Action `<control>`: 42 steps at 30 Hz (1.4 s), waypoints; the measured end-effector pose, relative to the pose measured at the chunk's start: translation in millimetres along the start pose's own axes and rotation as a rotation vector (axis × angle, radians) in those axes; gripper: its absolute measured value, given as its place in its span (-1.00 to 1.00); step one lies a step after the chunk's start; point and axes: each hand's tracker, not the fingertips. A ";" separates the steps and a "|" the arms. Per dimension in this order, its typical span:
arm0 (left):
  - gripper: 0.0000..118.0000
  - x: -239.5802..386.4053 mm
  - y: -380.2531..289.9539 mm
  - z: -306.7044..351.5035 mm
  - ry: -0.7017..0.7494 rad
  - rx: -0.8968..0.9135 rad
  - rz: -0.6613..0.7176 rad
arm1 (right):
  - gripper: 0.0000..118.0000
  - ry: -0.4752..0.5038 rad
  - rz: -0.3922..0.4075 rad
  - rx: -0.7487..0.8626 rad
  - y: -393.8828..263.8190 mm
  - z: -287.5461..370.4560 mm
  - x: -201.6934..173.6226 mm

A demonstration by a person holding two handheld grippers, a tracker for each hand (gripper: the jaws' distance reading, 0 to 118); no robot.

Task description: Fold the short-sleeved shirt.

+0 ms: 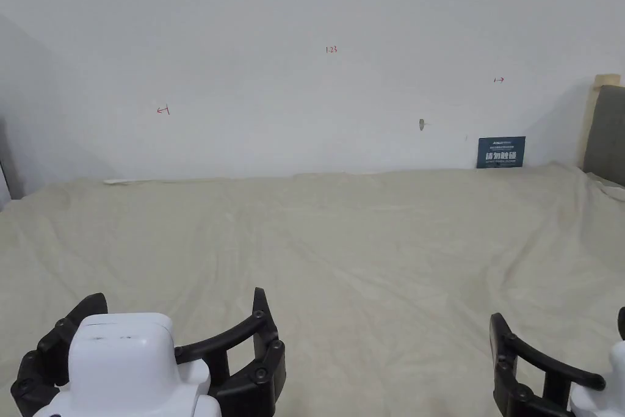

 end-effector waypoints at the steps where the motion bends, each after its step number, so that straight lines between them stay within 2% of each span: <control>1: 1.00 -2.0 -0.3 -0.3 -0.022 -0.005 0.013 | 0.73 0.002 0.005 0.000 -0.4 0.8 -1.2; 11: 1.00 5.4 -6.6 -1.8 -0.047 -0.036 0.062 | 0.73 0.039 0.013 0.006 1.5 4.2 -7.2; 16: 1.00 11.6 -6.6 -11.0 0.082 -0.087 0.067 | 0.73 0.027 0.034 0.029 2.7 6.8 -10.7; 22: 1.00 -1.5 -7.2 -17.5 0.046 -0.184 0.188 | 0.73 0.036 0.039 0.025 1.9 6.9 -12.8; 28: 1.00 -3.1 -8.8 -16.4 0.071 -0.189 0.163 | 0.73 0.049 0.034 0.005 0.0 6.1 -14.6; 37: 1.00 2.6 -9.4 -14.4 0.069 -0.190 0.124 | 0.73 0.055 0.070 -0.007 -3.7 6.0 -20.6; 42: 1.00 -2.9 -10.8 -12.3 0.039 -0.197 0.187 | 0.73 0.052 0.060 -0.007 -3.6 6.7 -20.1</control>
